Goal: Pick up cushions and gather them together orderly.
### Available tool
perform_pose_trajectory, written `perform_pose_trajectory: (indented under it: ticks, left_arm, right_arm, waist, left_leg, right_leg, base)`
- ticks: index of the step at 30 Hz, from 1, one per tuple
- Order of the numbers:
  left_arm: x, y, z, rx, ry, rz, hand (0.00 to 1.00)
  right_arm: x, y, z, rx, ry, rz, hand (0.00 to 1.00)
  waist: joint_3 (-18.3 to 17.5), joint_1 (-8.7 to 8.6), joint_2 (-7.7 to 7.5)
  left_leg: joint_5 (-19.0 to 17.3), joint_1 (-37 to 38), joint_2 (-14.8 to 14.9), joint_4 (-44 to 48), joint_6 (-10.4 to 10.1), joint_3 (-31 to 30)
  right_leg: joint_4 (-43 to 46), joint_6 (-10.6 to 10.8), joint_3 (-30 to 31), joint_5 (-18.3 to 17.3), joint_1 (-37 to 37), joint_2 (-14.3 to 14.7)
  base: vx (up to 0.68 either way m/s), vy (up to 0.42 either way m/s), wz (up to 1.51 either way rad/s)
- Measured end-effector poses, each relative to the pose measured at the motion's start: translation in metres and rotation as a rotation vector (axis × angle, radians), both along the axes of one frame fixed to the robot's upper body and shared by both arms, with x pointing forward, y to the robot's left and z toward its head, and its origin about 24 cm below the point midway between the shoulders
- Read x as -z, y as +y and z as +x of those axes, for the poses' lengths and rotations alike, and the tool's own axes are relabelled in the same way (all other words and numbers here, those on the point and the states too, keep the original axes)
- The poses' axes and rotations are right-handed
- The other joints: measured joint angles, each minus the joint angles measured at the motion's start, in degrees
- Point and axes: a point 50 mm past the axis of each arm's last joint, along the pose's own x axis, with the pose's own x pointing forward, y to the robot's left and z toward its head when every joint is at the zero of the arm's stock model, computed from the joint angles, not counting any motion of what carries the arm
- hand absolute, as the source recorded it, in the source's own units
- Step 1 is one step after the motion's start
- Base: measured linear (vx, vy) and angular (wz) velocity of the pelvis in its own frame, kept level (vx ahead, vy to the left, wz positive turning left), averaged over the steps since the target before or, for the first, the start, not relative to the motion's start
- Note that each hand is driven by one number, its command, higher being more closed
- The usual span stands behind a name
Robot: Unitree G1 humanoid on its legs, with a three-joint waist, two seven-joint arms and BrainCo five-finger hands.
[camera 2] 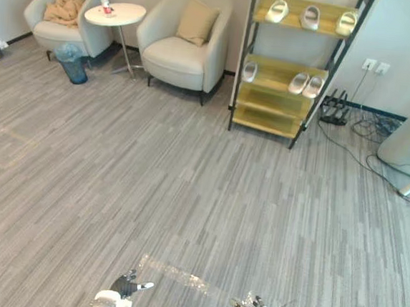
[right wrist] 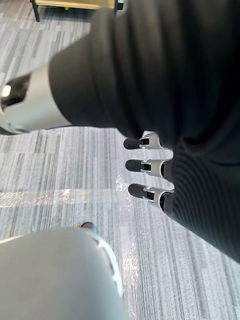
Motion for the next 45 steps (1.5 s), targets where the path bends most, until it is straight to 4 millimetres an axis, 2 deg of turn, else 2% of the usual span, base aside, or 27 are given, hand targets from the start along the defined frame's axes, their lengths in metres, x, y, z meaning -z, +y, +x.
perform_pose_trajectory:
  ticks: [1, 2, 3, 4, 5, 6, 7, 8, 10, 14, 17, 21, 26, 27, 29, 30, 37, 38, 39, 41, 42, 45]
  left_arm:
    - [-0.001, 0.003, 0.000, -0.034, -0.007, -0.003, 0.00]
    - [-0.001, 0.004, 0.000, -0.035, -0.007, -0.003, 0.00]
    - [-0.001, 0.003, 0.001, -0.032, -0.009, -0.005, 0.00]
    - [-0.002, 0.003, 0.002, -0.034, -0.018, -0.006, 0.00]
    - [-0.002, 0.003, 0.001, -0.035, -0.021, -0.007, 0.00]
    - [-0.002, 0.003, 0.001, -0.038, -0.022, -0.007, 0.00]
    - [-0.001, 0.005, -0.001, -0.049, -0.018, -0.007, 0.00]
    - [-0.001, 0.008, -0.003, -0.053, -0.013, 0.001, 0.00]
    - [0.001, 0.018, -0.009, -0.090, 0.005, 0.013, 0.00]
    - [0.002, 0.020, -0.012, -0.091, 0.015, 0.017, 0.00]
    - [0.003, 0.022, -0.015, -0.093, 0.021, 0.024, 0.00]
    - [0.004, 0.022, -0.017, -0.089, 0.029, 0.024, 0.00]
    - [0.005, 0.022, -0.023, -0.094, 0.042, 0.021, 0.00]
    - [0.005, 0.022, -0.023, -0.095, 0.043, 0.019, 0.00]
    - [0.006, 0.021, -0.025, -0.096, 0.047, 0.016, 0.00]
    - [0.006, 0.021, -0.025, -0.096, 0.047, 0.016, 0.00]
    - [0.006, 0.021, -0.025, -0.098, 0.046, 0.015, 0.00]
    - [0.006, 0.020, -0.025, -0.098, 0.045, 0.014, 0.00]
    - [0.006, 0.020, -0.025, -0.098, 0.046, 0.013, 0.00]
    - [0.006, 0.021, -0.025, -0.100, 0.045, 0.015, 0.00]
    - [0.006, 0.020, -0.024, -0.099, 0.044, 0.013, 0.00]
    - [0.006, 0.017, -0.024, -0.098, 0.043, 0.004, 0.00]
  right_arm:
    - [0.000, 0.002, -0.001, 0.016, 0.000, 0.007, 0.00]
    - [0.000, 0.001, -0.001, 0.027, -0.002, 0.008, 0.00]
    - [0.000, 0.000, 0.000, 0.043, -0.004, 0.010, 0.00]
    - [0.000, 0.000, -0.001, 0.051, 0.001, 0.011, 0.00]
    - [0.001, 0.000, -0.002, 0.060, 0.004, 0.011, 0.00]
    - [0.001, -0.002, -0.003, 0.062, 0.008, 0.004, 0.00]
    - [0.001, -0.002, -0.005, 0.063, 0.019, 0.004, 0.00]
    - [0.002, 0.000, -0.004, 0.062, 0.015, 0.010, 0.00]
    - [0.004, 0.007, -0.010, 0.068, 0.029, 0.025, 0.00]
    - [0.005, 0.007, -0.017, 0.077, 0.054, 0.028, 0.00]
    - [0.007, 0.008, -0.022, 0.115, 0.067, 0.040, 0.00]
    - [0.008, 0.008, -0.026, 0.139, 0.074, 0.047, 0.00]
    - [0.009, 0.007, -0.036, 0.161, 0.097, 0.048, 0.00]
    - [0.010, 0.007, -0.038, 0.165, 0.099, 0.048, 0.00]
    - [0.010, 0.007, -0.041, 0.169, 0.108, 0.048, 0.00]
    - [0.010, 0.007, -0.042, 0.169, 0.109, 0.048, 0.00]
    - [0.011, 0.009, -0.043, 0.165, 0.113, 0.053, 0.00]
    - [0.011, 0.009, -0.043, 0.165, 0.112, 0.053, 0.00]
    - [0.011, 0.009, -0.043, 0.165, 0.113, 0.053, 0.00]
    - [0.011, 0.011, -0.043, 0.162, 0.113, 0.056, 0.00]
    - [0.011, 0.011, -0.043, 0.160, 0.113, 0.056, 0.00]
    - [0.011, 0.010, -0.044, 0.160, 0.115, 0.053, 0.00]
  waist:
    - [0.5, 0.25, -0.15]
    - [0.6, 0.19, 0.04]
    - [0.7, 0.04, 0.11]
    - [0.7, 0.13, 0.11]
    - [0.7, 0.23, 0.18]
    - [0.4, 0.45, 0.66]
    - [-0.4, 1.20, 0.94]
    - [-0.8, 1.17, 0.52]
    - [-2.4, 0.76, -1.81]
    - [-3.3, 0.85, -2.84]
    - [-4.2, 0.97, -2.78]
    - [-5.1, 1.07, -2.72]
    - [-6.6, 1.12, -3.11]
    - [-7.0, 1.13, -2.79]
    - [-7.1, 1.11, -3.57]
    - [-7.4, 1.12, -3.29]
    - [-7.6, 1.12, -4.50]
    - [-7.8, 1.12, -4.04]
    - [-7.7, 1.12, -4.38]
    - [-7.8, 1.10, -4.49]
    - [-7.5, 1.04, -5.09]
    - [-7.6, 1.00, -4.87]
  left_leg:
    - [-1.9, -2.0, 0.9, 4.7, 1.0, 0.1]
    - [-3.7, -2.2, 1.1, 4.1, 1.8, 0.1]
    - [-5.7, -3.2, 0.7, 0.7, 2.4, -0.2]
    - [-5.8, -4.2, -0.1, -2.7, 2.6, -1.1]
    - [-4.9, -5.3, -1.5, -8.4, 2.6, -4.0]
    - [-2.4, -5.3, -2.2, -15.5, 1.5, -7.1]
    - [1.9, -4.7, -2.4, -16.6, 2.1, -5.7]
    - [1.6, -4.4, -2.8, -17.1, 2.2, -5.2]
    - [1.2, -3.2, -5.2, -18.6, 3.4, -3.1]
    - [2.5, -0.2, -7.8, -21.9, 5.4, -2.6]
    - [2.5, 1.3, -8.5, -22.8, 5.5, -3.3]
    - [2.5, 3.2, -8.2, -22.9, 5.5, -4.6]
    - [2.6, 5.0, -6.5, -23.1, 5.4, -5.1]
    - [2.7, 5.3, -6.2, -23.2, 5.1, -5.2]
    - [3.4, 5.9, -5.7, -23.7, 4.1, -5.4]
    - [3.6, 5.9, -5.6, -23.7, 3.9, -5.5]
    - [8.0, 6.0, -4.5, -23.9, 2.8, -6.3]
    - [8.3, 6.0, -4.1, -23.9, 2.4, -6.3]
    - [8.6, 6.1, -3.7, -23.8, 2.1, -6.3]
    - [9.4, 6.4, -3.7, -23.8, 2.4, -6.4]
    - [9.5, 6.5, -3.6, -23.8, 2.4, -6.4]
    - [9.6, 6.4, -3.4, -24.4, 2.2, -6.7]
  right_leg:
    - [0.0, -0.3, 0.2, -1.0, 1.4, 0.2]
    - [-0.1, -0.3, 0.4, -1.3, 2.1, 0.2]
    - [0.0, -0.3, 1.2, -2.2, 2.6, -0.1]
    - [0.1, -0.1, 2.0, -3.0, 2.6, -0.5]
    - [0.6, 0.5, 2.7, -3.4, 2.2, -1.1]
    - [1.4, 1.5, 3.9, -4.0, 1.1, -1.1]
    - [2.1, 2.6, 7.4, -4.8, 0.7, -1.0]
    - [1.9, 2.8, 8.0, -4.9, 0.8, -1.4]
    - [2.4, 4.6, 8.9, -5.4, 0.5, -4.3]
    - [2.9, 4.8, 9.9, -5.5, 1.2, -6.8]
    - [2.9, 4.8, 9.9, -5.5, 2.6, -7.2]
    - [3.1, 4.8, 9.8, -5.5, 4.6, -6.7]
    - [4.3, 4.8, 9.8, -5.5, 5.8, -5.1]
    - [4.3, 4.8, 9.8, -5.4, 6.1, -4.9]
    - [4.4, 4.8, 9.4, -5.4, 6.6, -4.5]
    - [4.5, 4.8, 9.3, -5.4, 6.6, -4.4]
    - [4.9, 3.7, 7.9, -2.4, 6.7, -3.4]
    - [4.9, 3.8, 7.8, -1.8, 6.7, -3.1]
    - [4.8, 3.4, 7.8, -1.4, 6.8, -2.7]
    - [4.7, 3.2, 7.6, -1.3, 7.2, -2.7]
    - [4.7, 3.2, 7.2, -1.3, 7.3, -2.7]
    - [4.5, 3.2, 6.8, -1.3, 7.4, -2.4]
  base:
    - [0.07, 0.007, -0.06]
    - [0.08, 0.025, -0.06]
    - [0.08, 0.062, -0.09]
    - [0.08, 0.088, -0.22]
    - [0.07, 0.167, -0.40]
    - [0.11, 0.224, -0.87]
    - [0.13, 0.228, -0.85]
    - [0.21, 0.195, -0.72]
    - [0.27, 0.171, -0.25]
    - [0.27, 0.124, 0.07]
    - [0.19, 0.021, 0.15]
    - [0.15, -0.075, 0.10]
    - [0.08, -0.117, 0.01]
    - [0.05, -0.114, 0.02]
    - [0.05, -0.129, 0.05]
    - [0.04, -0.106, 0.07]
    - [0.07, -0.066, 0.03]
    - [0.08, -0.034, -0.06]
    - [0.09, -0.040, -0.06]
    - [0.06, -0.040, 0.00]
    - [0.05, -0.040, 0.08]
    - [0.05, -0.027, 0.10]
